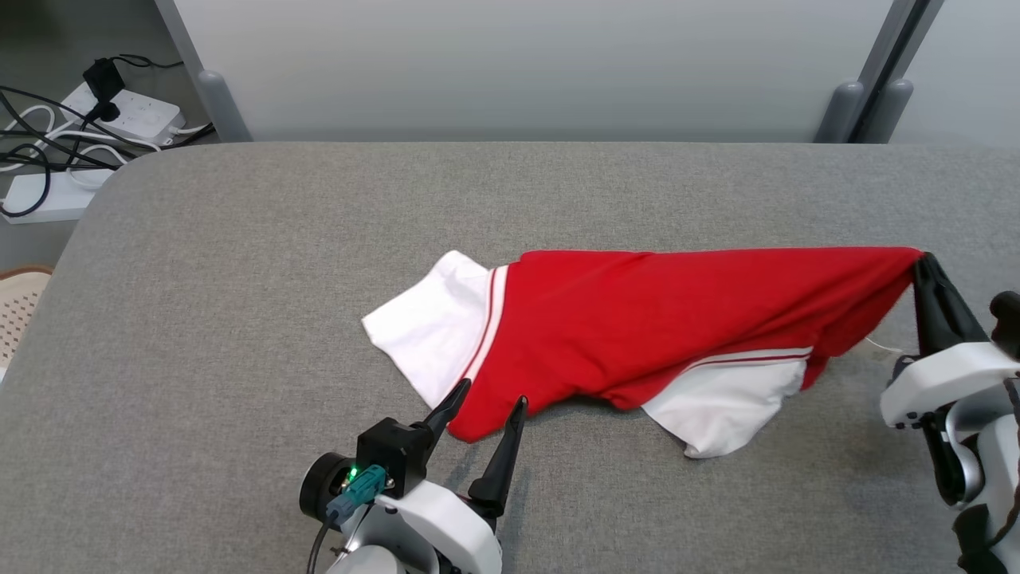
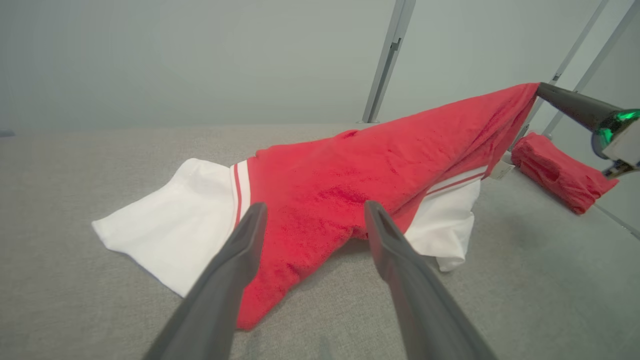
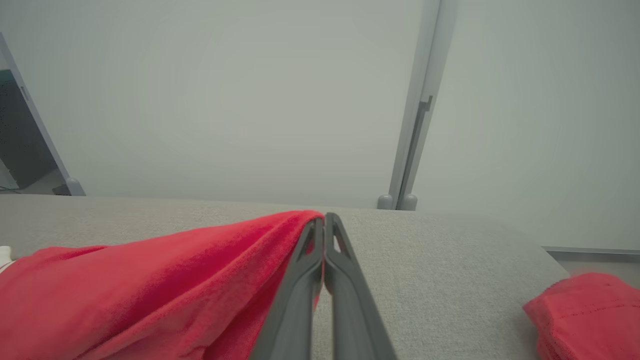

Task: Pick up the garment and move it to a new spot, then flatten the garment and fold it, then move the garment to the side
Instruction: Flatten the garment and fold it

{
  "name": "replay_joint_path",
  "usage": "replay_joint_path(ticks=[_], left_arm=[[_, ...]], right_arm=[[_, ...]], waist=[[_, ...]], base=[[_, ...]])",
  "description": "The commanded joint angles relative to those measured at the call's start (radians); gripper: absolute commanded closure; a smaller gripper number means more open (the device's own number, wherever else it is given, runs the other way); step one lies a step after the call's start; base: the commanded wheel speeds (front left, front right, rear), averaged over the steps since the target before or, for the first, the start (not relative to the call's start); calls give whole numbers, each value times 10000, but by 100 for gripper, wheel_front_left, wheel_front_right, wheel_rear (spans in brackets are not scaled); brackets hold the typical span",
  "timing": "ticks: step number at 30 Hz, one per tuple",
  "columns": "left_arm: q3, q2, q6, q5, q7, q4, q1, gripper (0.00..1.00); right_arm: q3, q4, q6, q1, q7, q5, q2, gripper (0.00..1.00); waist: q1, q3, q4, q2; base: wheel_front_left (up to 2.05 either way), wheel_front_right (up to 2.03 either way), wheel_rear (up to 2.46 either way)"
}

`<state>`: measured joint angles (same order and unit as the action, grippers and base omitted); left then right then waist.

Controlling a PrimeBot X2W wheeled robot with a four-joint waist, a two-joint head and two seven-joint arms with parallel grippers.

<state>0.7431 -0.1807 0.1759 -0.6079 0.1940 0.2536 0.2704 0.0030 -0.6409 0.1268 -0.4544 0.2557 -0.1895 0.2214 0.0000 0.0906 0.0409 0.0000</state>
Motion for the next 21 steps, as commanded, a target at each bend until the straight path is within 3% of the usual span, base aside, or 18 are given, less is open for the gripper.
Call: replay_joint_path(ticks=[1, 4, 7, 12, 17, 21], left_arm=[[-312, -119, -38, 15, 42, -194, 381, 0], [-217, -70, -83, 16, 26, -138, 422, 0], [-146, -69, -113, 12, 4, -83, 404, 0], [-118, -66, -105, 11, 77, -153, 366, 0], [182, 65, -418, -88, -29, -198, 313, 0], [445, 191, -634, -28, -115, 61, 460, 0]], right_arm=[[85, 190, 39, -18, 61, 137, 115, 100], [-561, -298, 39, 108, 61, 875, -226, 100], [-708, -630, 39, 182, 61, 1186, -460, 0], [-949, -479, 39, 558, 61, 1468, -632, 0], [-1393, -46, 39, 955, 61, 1695, -840, 0], [-773, 507, 39, 1154, 61, 1350, -1071, 0]], waist=[[0, -2, -2, 0], [0, -32, -31, 0], [0, -77, -33, 0], [0, -105, -56, 0], [0, -91, -311, 0], [0, -55, -499, 0]], base=[[0, 0, 0], [0, 0, 0], [0, 0, 0], [0, 0, 0], [0, 0, 0], [0, 0, 0]])
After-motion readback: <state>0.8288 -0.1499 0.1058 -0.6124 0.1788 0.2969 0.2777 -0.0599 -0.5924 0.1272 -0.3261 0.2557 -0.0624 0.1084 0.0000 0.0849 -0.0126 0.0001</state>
